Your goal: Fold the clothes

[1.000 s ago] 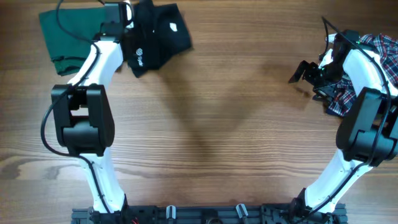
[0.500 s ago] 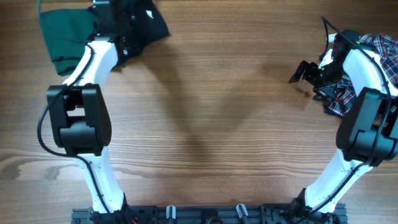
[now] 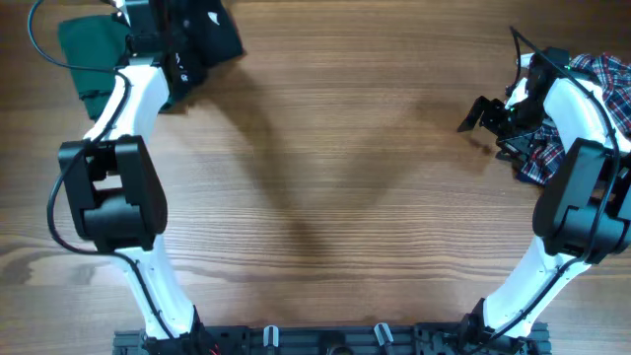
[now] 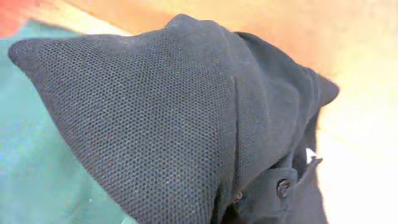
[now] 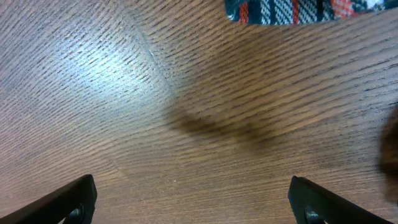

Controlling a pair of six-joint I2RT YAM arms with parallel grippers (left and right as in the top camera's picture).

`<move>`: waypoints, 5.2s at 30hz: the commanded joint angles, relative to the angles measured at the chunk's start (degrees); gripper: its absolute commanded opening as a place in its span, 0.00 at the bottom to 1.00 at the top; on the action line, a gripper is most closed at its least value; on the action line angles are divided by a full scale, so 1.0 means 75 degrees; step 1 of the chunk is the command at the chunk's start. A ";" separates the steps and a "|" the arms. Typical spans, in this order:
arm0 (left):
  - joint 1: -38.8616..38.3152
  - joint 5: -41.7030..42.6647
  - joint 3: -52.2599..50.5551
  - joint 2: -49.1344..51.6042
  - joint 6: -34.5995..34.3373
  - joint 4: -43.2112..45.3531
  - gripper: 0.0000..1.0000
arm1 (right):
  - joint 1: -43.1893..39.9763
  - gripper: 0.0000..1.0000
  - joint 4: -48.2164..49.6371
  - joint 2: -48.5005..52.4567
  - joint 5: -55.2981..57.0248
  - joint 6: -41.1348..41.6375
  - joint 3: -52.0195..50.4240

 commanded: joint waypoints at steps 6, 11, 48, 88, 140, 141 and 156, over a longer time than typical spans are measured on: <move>0.0119 -0.0140 0.0160 -0.1276 0.0737 0.0085 0.04 | -0.0015 1.00 -0.0087 0.0152 0.0125 0.0000 0.0128; 0.0271 0.0624 0.0160 -0.1276 0.0822 -0.0184 0.04 | -0.0015 1.00 -0.0125 0.0152 0.0122 0.0006 0.0128; 0.1897 0.2334 0.0463 -0.0230 0.1195 -0.0388 0.44 | -0.0015 1.00 -0.0440 0.0152 0.0035 0.0012 0.0128; 0.2821 0.3069 0.0023 0.0254 -0.2072 -0.3284 1.00 | 0.0000 1.00 -0.0382 0.0152 -0.0166 -0.0189 0.0128; 0.2212 1.1517 0.0035 0.0408 -0.8239 0.1699 0.87 | 0.0000 1.00 -0.0443 0.0152 -0.0169 -0.0178 0.0128; 0.2212 1.1613 0.0035 0.0341 -0.8367 0.1941 0.86 | 0.0000 1.00 -0.0443 0.0152 -0.0172 -0.0172 0.0128; 0.2474 0.7155 0.0032 0.0070 -0.4202 -0.0822 0.54 | 0.0000 1.00 -0.0536 0.0152 -0.0175 -0.0160 0.0128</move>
